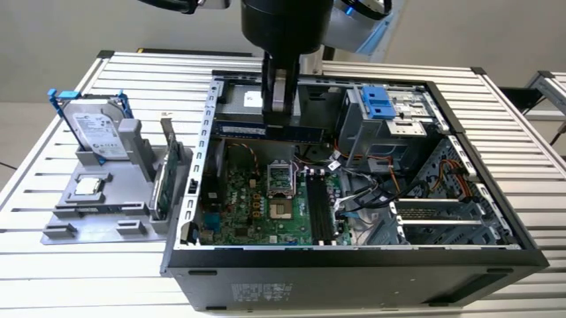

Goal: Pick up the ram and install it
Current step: 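Pick up the ram and move it above insertion slot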

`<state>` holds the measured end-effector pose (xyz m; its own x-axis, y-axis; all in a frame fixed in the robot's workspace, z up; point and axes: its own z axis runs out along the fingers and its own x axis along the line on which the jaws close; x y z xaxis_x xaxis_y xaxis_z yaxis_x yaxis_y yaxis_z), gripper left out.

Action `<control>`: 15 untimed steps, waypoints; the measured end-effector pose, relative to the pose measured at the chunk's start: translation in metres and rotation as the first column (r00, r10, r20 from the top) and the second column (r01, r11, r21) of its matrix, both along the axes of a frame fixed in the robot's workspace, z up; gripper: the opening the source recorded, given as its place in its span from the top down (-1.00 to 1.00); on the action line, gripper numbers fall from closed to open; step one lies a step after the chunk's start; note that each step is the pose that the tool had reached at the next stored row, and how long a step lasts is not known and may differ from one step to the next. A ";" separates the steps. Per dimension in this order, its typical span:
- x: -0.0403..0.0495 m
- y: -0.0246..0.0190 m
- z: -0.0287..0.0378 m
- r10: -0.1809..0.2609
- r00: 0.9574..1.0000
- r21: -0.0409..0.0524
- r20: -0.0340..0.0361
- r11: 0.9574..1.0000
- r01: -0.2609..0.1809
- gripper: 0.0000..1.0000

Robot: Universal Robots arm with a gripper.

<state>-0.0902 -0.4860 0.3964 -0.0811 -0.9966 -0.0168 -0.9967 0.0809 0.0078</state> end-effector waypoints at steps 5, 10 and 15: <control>0.0076 0.0000 -0.0001 0.000 1.000 0.000 0.000 1.000 0.000 1.00; 0.0149 0.0000 -0.0001 0.000 1.000 0.000 0.000 1.000 0.000 1.00; 0.0214 0.0000 0.0000 0.000 1.000 0.000 0.000 1.000 0.000 1.00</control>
<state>-0.0688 -0.4861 0.3963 -0.0810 -0.9966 -0.0168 -0.9967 0.0809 0.0077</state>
